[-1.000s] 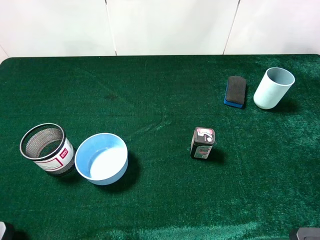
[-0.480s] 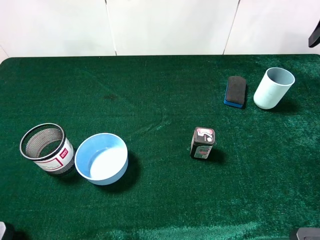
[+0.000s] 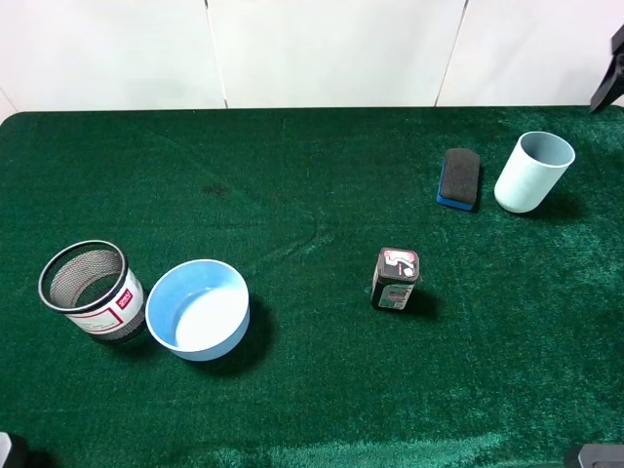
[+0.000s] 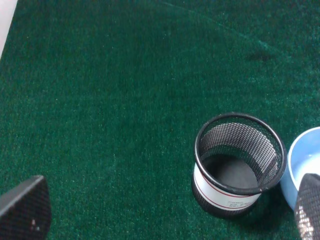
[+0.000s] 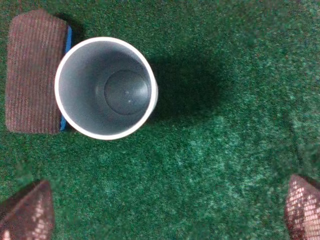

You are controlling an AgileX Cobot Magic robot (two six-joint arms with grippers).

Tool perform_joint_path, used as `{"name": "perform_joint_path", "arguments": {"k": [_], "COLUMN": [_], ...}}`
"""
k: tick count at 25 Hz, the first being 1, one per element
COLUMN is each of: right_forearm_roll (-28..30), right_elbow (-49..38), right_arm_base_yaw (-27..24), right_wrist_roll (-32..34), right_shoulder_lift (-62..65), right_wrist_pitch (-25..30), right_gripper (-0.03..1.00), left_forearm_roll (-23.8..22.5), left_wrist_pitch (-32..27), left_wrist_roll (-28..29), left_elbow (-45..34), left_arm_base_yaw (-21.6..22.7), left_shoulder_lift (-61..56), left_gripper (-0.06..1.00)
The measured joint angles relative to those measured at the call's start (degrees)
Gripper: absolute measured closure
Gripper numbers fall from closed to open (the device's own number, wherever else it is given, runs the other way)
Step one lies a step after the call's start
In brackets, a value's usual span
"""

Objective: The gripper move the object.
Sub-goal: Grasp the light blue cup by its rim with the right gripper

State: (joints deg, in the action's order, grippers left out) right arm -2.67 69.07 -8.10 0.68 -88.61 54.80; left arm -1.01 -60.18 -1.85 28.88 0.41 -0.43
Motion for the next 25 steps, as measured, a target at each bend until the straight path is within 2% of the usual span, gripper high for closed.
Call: {"name": "perform_joint_path", "arguments": {"k": [16, 25], "right_forearm_roll": [-0.7, -2.5], "right_elbow": [0.0, 0.0], "right_arm_base_yaw": [-2.2, -2.3], "right_wrist_roll": [-1.7, -3.1], "right_shoulder_lift": [-10.3, -14.6], "right_wrist_pitch": [-8.2, -9.6], "right_gripper": [0.28, 0.28], "left_forearm_roll": [0.0, 0.0], "left_wrist_pitch": [0.0, 0.0], "left_wrist_roll": [0.0, 0.0], "left_elbow": [0.0, 0.0], "left_arm_base_yaw": [0.0, 0.0], "left_shoulder_lift": [0.0, 0.0], "left_gripper": [-0.05, -0.05]}}
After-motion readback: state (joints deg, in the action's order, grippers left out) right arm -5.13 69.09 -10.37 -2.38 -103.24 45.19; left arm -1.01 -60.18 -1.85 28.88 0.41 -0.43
